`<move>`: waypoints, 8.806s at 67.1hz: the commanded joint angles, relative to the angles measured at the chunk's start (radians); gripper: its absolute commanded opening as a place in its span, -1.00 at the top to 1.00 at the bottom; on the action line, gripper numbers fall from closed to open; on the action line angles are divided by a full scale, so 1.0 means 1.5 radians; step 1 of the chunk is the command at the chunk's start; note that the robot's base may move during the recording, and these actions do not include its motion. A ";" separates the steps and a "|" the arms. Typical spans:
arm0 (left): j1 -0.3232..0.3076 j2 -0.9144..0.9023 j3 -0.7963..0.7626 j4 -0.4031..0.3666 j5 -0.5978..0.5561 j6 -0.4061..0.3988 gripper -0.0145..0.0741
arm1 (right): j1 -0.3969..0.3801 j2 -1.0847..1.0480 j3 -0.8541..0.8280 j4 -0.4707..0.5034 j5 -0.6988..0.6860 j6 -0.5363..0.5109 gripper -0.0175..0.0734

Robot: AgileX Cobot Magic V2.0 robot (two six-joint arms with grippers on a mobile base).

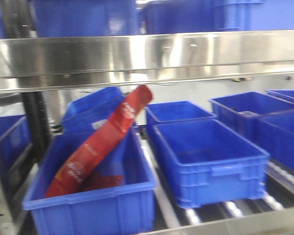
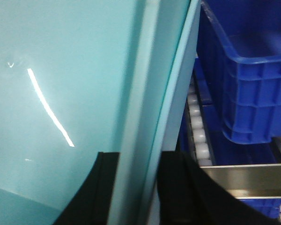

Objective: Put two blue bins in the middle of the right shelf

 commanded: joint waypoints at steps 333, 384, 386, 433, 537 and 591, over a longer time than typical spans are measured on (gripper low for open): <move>0.025 -0.245 0.219 0.119 0.109 -0.029 0.92 | -0.061 -0.186 0.225 -0.076 0.028 -0.017 0.97; 0.045 -0.813 0.840 0.131 -0.304 -0.049 0.92 | -0.071 -0.734 0.848 -0.120 -0.326 -0.029 0.97; 0.045 -0.836 0.856 0.134 -0.317 -0.049 0.92 | -0.071 -0.757 0.855 -0.126 -0.333 -0.029 0.97; 0.045 -0.929 0.914 0.141 -0.334 -0.049 0.92 | -0.071 -0.825 0.862 -0.140 -0.357 -0.029 0.97; 0.143 -0.985 1.166 0.202 -0.436 -0.044 0.92 | -0.071 -0.825 0.862 -0.140 -0.359 -0.029 0.97; 0.143 -0.985 1.166 0.202 -0.436 -0.044 0.92 | -0.264 -0.890 1.012 0.082 -0.438 -0.200 0.97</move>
